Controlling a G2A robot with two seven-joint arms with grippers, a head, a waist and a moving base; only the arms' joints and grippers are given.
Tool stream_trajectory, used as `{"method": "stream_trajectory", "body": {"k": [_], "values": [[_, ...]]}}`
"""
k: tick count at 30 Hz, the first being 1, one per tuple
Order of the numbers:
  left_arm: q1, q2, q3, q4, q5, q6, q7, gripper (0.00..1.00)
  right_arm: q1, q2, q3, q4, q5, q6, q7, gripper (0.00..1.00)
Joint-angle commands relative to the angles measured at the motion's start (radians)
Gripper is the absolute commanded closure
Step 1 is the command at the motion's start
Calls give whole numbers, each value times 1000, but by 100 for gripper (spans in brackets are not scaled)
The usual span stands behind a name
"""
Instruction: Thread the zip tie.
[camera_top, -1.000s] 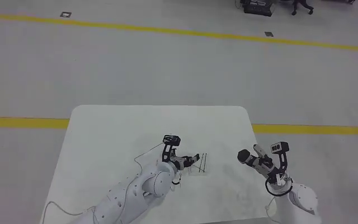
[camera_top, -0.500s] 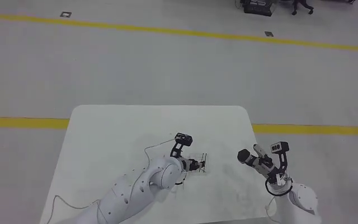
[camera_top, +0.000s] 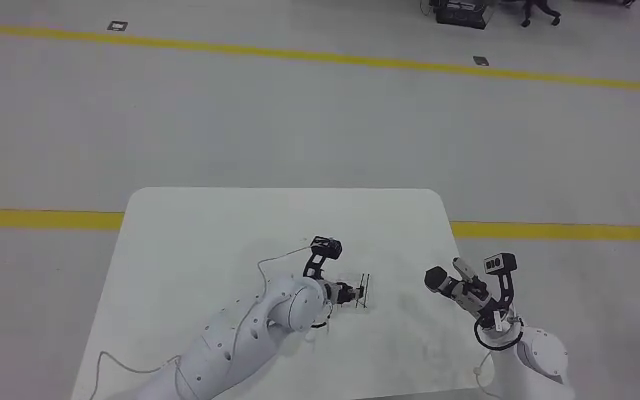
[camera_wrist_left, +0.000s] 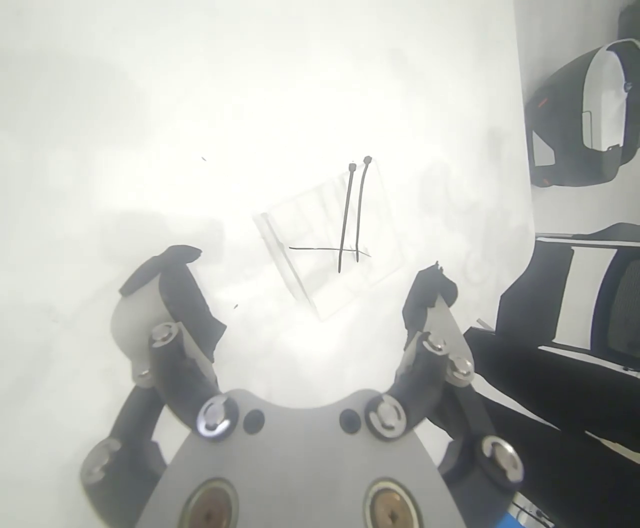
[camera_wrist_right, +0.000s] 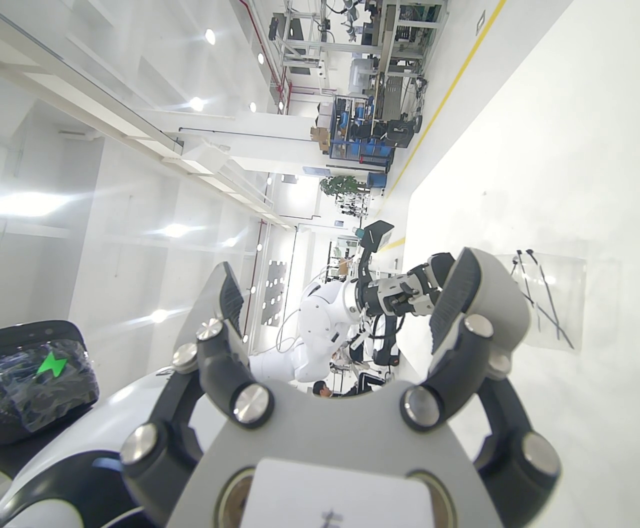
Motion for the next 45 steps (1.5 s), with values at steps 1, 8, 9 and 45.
{"method": "stream_trajectory", "body": {"k": [1, 8, 9, 45], "values": [[-7, -7, -10, 15, 10, 0, -8, 0, 0, 0, 0, 0, 0, 0, 0, 0], [-16, -74, -49, 69, 111, 0, -98, 0, 0, 0, 0, 0, 0, 0, 0, 0], [-11, -86, -65, 81, 130, 0, -105, 0, 0, 0, 0, 0, 0, 0, 0, 0], [14, -248, -216, 212, 390, 0, -279, 61, 0, 0, 0, 0, 0, 0, 0, 0]]}}
